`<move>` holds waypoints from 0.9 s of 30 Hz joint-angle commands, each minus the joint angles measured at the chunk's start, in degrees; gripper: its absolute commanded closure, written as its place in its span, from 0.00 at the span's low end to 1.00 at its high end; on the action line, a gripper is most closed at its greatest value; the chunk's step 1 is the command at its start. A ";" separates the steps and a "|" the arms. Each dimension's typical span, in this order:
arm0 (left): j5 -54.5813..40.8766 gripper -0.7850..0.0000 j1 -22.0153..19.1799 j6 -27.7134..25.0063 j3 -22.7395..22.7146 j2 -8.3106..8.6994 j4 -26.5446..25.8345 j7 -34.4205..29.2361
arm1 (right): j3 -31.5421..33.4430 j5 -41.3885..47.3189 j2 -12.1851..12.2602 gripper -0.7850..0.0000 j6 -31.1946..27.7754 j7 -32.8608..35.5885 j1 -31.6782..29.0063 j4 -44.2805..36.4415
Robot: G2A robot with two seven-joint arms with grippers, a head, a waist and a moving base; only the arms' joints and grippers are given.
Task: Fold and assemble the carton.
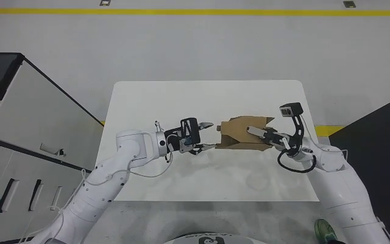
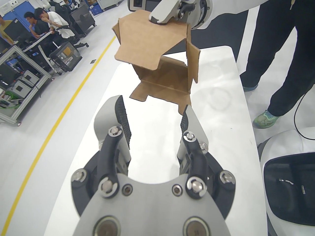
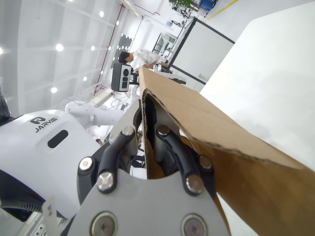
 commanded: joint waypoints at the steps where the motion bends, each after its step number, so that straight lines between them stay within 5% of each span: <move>1: 0.44 0.38 0.03 0.99 -0.06 -0.03 -0.05 0.55 | 0.14 0.87 0.06 1.00 0.22 1.36 -0.21 -0.20; 27: 3.37 0.47 -0.41 6.77 2.06 -0.80 0.11 9.87 | -0.73 4.81 0.11 1.00 4.53 9.24 -0.22 0.58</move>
